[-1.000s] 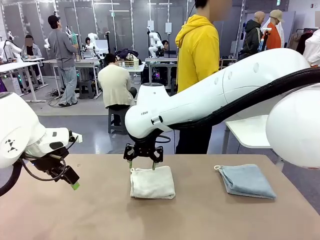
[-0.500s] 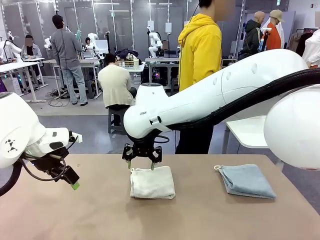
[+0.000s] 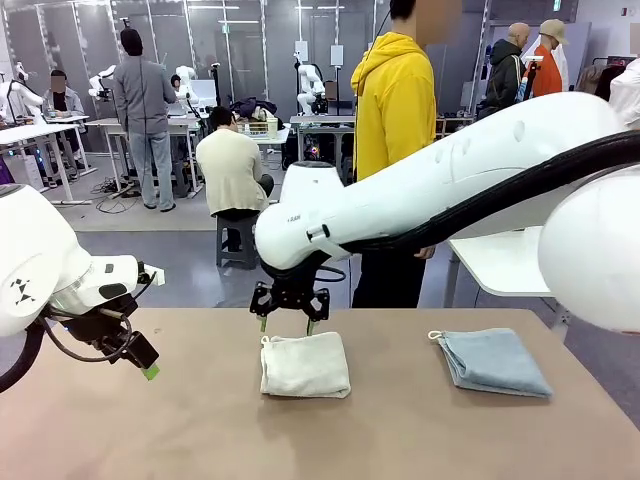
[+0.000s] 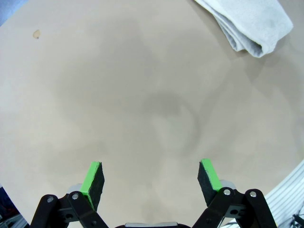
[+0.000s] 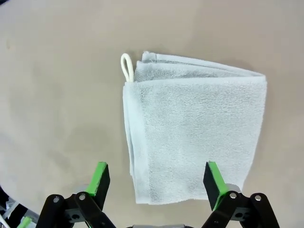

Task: Fold the towels and place them in the basket.
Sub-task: When a person lays out a Towel with hook on the table, fold it in half twice.

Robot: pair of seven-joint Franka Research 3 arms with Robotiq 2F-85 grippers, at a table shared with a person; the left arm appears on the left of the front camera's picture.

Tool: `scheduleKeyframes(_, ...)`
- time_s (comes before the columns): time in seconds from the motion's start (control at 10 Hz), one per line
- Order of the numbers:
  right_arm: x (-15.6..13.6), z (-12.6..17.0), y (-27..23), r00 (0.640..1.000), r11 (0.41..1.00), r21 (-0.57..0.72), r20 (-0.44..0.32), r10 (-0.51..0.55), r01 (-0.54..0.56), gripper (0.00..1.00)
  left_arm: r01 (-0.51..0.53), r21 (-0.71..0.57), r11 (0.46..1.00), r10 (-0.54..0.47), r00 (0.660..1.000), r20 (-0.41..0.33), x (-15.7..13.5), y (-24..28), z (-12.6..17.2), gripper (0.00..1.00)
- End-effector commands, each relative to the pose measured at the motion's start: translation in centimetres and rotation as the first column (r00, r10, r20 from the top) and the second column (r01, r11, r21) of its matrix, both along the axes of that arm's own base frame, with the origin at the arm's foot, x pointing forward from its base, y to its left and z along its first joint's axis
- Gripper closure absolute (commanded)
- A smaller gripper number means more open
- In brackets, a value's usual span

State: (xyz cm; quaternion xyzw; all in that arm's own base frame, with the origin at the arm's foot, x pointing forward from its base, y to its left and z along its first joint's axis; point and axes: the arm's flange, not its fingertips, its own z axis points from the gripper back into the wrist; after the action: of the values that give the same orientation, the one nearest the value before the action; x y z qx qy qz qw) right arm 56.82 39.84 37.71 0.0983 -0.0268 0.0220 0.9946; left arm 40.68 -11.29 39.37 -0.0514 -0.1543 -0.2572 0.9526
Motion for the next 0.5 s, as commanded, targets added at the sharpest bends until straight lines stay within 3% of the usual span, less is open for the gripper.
scheduleKeyframes(0.0,-1.8,1.0,-4.0,0.999,0.995,0.092,0.004,0.039,-0.039,0.0,-0.015,0.009,1.0,0.014,1.0,0.01,0.2,-0.3,-0.1,0.0)
scheduleKeyframes(0.3,-2.0,1.4,-6.8,1.0,0.989,0.149,-0.007,0.023,-0.022,0.0,-0.015,0.009,1.0,0.014,1.0,0.01,0.2,-0.3,-0.1,0.0)
scheduleKeyframes(0.4,-0.3,1.8,-4.6,1.0,0.996,0.089,0.0,0.021,-0.02,0.0,-0.015,0.009,1.0,0.014,1.0,0.01,0.2,-0.3,-0.1,0.0)
